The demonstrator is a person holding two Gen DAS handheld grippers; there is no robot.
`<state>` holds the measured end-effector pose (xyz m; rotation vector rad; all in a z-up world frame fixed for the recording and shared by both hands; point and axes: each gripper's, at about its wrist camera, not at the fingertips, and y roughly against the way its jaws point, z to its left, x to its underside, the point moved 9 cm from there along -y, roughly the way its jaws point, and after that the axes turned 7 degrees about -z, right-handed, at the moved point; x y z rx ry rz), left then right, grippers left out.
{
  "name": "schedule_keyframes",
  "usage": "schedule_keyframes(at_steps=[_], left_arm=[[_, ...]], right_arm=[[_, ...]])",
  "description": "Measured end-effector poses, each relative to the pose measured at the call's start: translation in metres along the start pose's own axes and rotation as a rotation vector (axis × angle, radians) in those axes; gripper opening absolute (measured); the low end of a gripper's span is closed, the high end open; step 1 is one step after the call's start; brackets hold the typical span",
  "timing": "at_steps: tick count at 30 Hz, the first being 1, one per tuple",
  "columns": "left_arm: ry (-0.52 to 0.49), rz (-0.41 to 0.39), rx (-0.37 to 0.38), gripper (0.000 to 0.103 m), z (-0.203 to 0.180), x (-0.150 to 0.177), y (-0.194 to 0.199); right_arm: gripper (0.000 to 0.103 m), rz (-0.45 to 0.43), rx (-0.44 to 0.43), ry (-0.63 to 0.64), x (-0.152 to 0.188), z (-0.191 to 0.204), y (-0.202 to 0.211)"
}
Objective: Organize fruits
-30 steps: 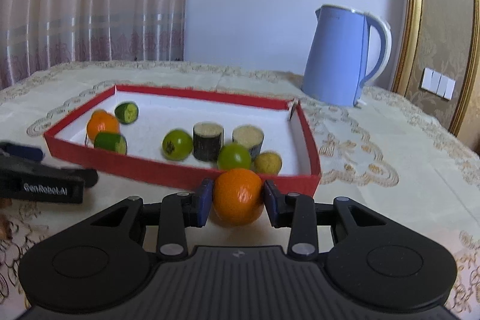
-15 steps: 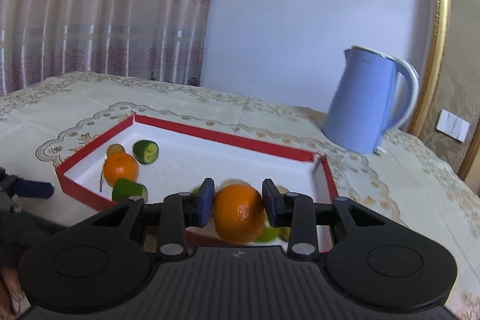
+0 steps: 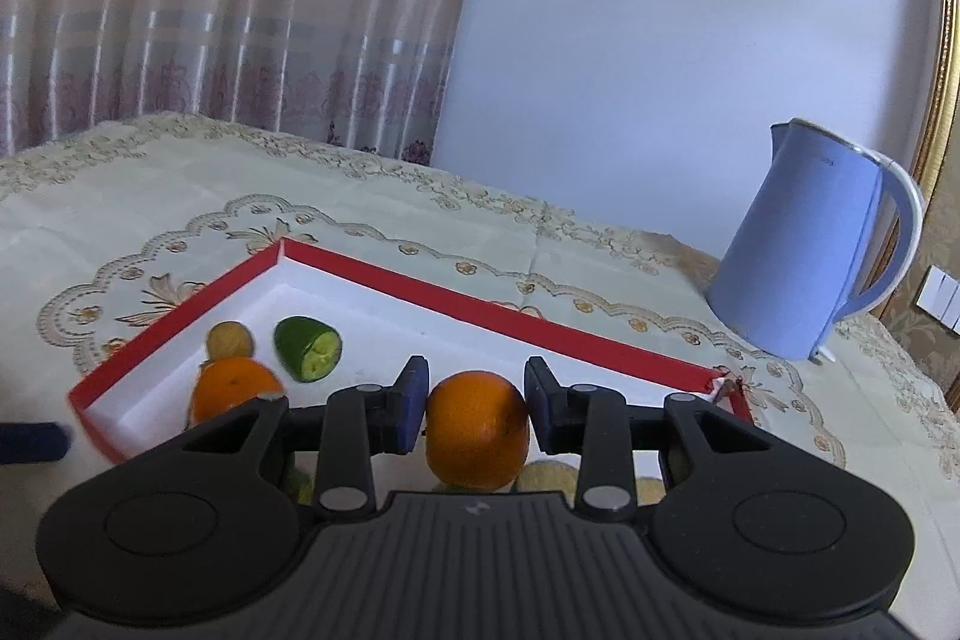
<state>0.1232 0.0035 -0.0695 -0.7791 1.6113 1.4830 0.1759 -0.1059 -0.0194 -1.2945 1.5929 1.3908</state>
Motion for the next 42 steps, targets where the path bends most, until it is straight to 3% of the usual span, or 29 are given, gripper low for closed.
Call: schedule_keyframes(at_steps=[16, 33, 38, 42], left_arm=[[0.002, 0.001, 0.003, 0.098, 0.000, 0.000, 0.000], [-0.005, 0.006, 0.001, 0.099, 0.000, 0.001, -0.002], [-0.008, 0.008, 0.010, 0.103, 0.000, 0.001, -0.002], [-0.023, 0.007, 0.008, 0.103, -0.003, 0.001, -0.002]], right_arm=[[0.034, 0.110, -0.002, -0.012, 0.017, 0.000, -0.044], [0.037, 0.055, -0.027, -0.056, 0.002, -0.003, 0.012], [0.061, 0.060, -0.016, -0.080, 0.009, -0.011, 0.030], [0.063, 0.058, -0.004, -0.098, 0.013, -0.018, 0.045]])
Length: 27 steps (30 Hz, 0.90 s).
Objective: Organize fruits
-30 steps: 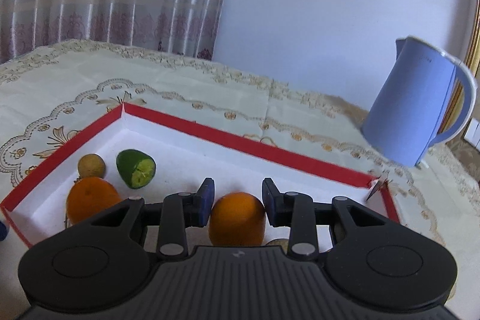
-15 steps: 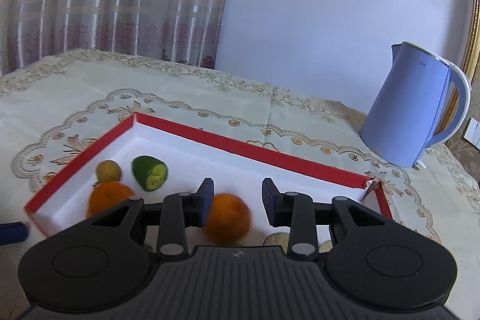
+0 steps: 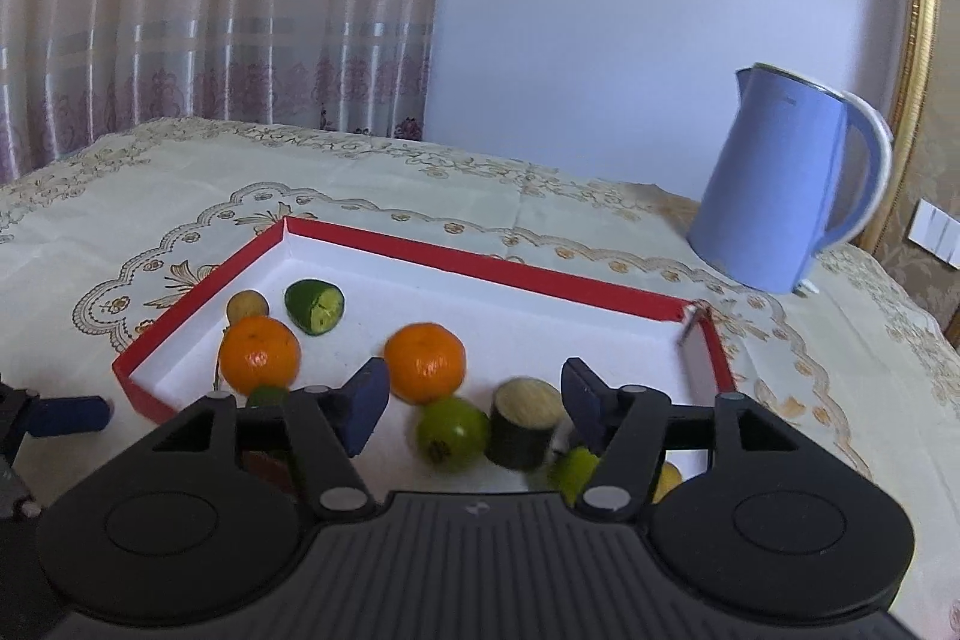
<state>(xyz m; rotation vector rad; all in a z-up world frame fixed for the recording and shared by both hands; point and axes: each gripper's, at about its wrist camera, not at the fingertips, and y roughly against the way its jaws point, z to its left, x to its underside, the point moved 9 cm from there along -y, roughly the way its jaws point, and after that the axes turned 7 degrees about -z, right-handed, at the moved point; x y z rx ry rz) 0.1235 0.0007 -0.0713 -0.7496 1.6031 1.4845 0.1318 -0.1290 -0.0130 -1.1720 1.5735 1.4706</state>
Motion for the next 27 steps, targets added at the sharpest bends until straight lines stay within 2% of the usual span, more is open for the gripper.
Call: schedule_keyframes(at_steps=[2, 4, 6, 9, 12, 16, 19, 27], left_arm=[[-0.011, -0.008, -0.015, 0.103, -0.001, 0.000, 0.002], [-0.034, -0.014, -0.026, 0.103, -0.003, -0.001, 0.004], [-0.047, -0.017, -0.034, 0.103, -0.005, -0.001, 0.007], [-0.011, 0.000, -0.007, 0.103, -0.008, 0.000, 0.012], [0.013, 0.003, 0.008, 0.103, -0.013, -0.001, 0.019], [-0.025, -0.018, 0.010, 0.103, -0.025, -0.005, 0.029], [-0.034, -0.024, 0.011, 0.103, -0.028, -0.008, 0.033], [-0.023, -0.009, 0.022, 0.103, -0.031, -0.011, 0.035]], right_arm=[[0.064, -0.003, 0.005, -0.014, 0.003, -0.005, 0.009], [0.074, -0.005, 0.011, -0.029, 0.007, -0.011, 0.017], [0.078, -0.008, 0.020, -0.045, 0.011, -0.017, 0.022], [0.078, 0.014, 0.016, -0.076, 0.020, -0.024, 0.028], [0.079, 0.046, -0.028, -0.124, 0.029, -0.028, 0.032], [0.085, 0.043, -0.047, -0.176, 0.038, -0.032, 0.041], [0.085, 0.043, -0.030, -0.172, 0.042, -0.035, 0.046], [0.085, 0.042, -0.051, -0.211, 0.045, -0.037, 0.055]])
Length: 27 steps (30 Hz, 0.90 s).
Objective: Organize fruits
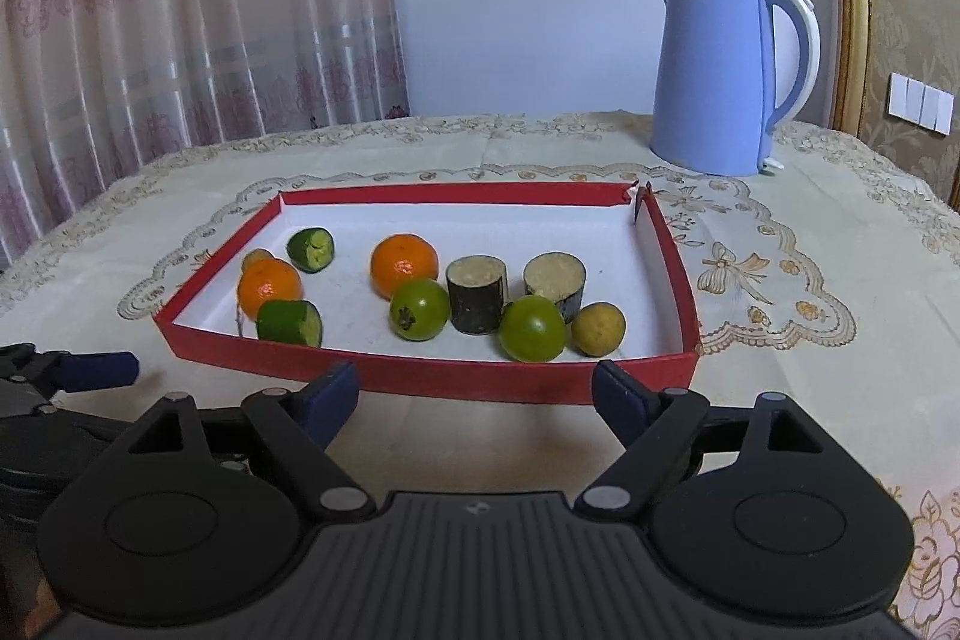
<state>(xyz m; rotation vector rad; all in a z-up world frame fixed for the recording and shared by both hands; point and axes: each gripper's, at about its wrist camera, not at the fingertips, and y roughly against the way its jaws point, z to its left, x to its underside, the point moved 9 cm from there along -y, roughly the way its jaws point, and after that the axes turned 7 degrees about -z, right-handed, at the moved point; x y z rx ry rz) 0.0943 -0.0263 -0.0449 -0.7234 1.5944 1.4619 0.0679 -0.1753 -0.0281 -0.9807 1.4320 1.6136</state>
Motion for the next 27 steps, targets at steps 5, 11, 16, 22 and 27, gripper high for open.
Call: schedule_keyframes(at_steps=[5, 11, 16, 22, 27], left_arm=[[-0.022, -0.013, -0.001, 0.103, -0.003, -0.001, 0.004], [-0.039, -0.034, -0.033, 0.103, 0.004, -0.001, 0.008], [-0.018, -0.017, -0.040, 0.103, 0.013, 0.002, 0.006], [-0.009, -0.026, -0.045, 0.103, 0.015, 0.002, 0.007], [-0.017, -0.038, -0.044, 0.103, 0.013, -0.001, 0.008]], right_arm=[[0.086, -0.030, 0.023, 0.024, -0.002, 0.001, 0.008], [0.091, -0.020, 0.068, 0.040, -0.001, -0.003, 0.010], [0.101, -0.042, 0.105, 0.056, -0.002, -0.006, 0.016], [0.101, -0.018, 0.122, 0.028, 0.003, -0.014, 0.012], [0.101, 0.015, 0.172, 0.009, 0.013, -0.030, 0.009]])
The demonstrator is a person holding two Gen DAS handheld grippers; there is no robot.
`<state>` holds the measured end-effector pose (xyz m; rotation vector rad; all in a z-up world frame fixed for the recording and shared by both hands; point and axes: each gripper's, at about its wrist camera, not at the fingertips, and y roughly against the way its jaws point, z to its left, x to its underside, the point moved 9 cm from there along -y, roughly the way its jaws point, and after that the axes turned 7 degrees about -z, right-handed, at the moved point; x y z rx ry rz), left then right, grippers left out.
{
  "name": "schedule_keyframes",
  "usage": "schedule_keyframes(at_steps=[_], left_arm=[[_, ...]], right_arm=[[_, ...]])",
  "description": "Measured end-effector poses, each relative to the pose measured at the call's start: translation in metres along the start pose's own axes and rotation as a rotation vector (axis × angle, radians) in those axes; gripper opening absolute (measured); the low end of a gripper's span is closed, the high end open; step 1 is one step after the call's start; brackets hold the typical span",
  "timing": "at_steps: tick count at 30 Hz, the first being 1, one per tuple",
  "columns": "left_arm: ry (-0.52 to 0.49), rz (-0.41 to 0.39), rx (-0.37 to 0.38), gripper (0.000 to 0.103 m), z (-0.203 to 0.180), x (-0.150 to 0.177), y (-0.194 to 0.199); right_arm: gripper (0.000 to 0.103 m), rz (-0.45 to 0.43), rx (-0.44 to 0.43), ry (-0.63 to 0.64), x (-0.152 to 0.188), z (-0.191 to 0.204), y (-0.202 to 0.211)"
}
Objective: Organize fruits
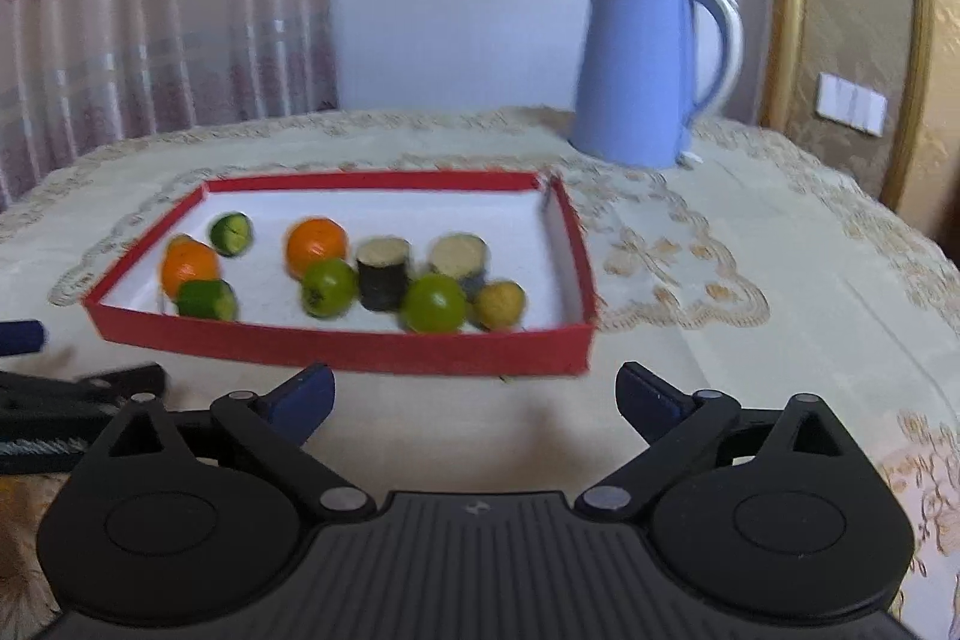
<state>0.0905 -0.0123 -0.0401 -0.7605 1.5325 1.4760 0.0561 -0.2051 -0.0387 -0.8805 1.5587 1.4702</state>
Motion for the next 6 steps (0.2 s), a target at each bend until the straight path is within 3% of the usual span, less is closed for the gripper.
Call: schedule_keyframes(at_steps=[6], left_arm=[[0.023, -0.014, 0.011, 0.103, 0.0005, -0.0033, 0.0006]], right_arm=[[0.101, 0.018, 0.034, -0.008, 0.0090, -0.0109, -0.0040]])
